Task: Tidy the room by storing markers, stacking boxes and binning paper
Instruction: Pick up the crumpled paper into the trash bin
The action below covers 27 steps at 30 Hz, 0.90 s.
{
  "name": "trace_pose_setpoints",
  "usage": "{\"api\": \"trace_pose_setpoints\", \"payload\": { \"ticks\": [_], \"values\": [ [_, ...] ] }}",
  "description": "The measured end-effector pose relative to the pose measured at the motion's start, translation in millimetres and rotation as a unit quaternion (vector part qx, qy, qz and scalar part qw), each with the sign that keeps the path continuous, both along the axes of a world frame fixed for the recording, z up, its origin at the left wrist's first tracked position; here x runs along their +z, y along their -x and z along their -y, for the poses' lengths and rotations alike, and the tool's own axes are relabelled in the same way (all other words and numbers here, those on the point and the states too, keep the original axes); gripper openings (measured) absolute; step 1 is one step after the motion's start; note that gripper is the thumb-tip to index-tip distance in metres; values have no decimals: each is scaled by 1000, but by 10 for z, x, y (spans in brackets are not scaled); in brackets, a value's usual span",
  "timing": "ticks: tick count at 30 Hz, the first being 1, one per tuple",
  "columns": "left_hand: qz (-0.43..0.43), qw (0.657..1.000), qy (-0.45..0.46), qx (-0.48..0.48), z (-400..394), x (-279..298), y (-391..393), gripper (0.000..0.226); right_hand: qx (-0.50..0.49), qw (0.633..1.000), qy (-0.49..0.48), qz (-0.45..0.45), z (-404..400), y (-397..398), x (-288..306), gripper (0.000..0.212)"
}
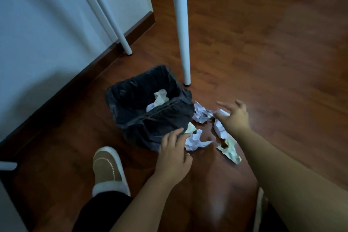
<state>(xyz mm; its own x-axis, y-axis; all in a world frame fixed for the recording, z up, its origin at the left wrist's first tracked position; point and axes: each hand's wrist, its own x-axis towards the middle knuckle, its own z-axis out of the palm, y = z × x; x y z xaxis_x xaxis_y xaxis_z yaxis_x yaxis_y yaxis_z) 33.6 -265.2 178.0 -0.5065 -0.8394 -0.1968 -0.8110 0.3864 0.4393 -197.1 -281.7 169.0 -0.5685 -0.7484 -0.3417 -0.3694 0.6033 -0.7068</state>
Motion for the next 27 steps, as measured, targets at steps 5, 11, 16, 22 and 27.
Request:
{"api": "trace_pose_setpoints", "payload": {
  "ticks": [5,11,16,22,27],
  "values": [
    [116,986,-109,-58,166,-542,361,63,68,985,-158,-10,-276,301,-641,83],
    [170,967,-177,-76,442,-1193,593,85,190,938,-283,-60,-266,375,-1283,122],
    [238,950,-161,-125,669,-1579,838,117,298,884,-340,-121,-108,395,-1618,133],
    [287,935,-165,-126,741,-2042,897,101,380,877,-256,-146,-196,525,-2004,67],
    [257,946,-133,-149,629,-2149,694,41,388,882,-229,-139,-221,610,-2024,35]
  ]
}}
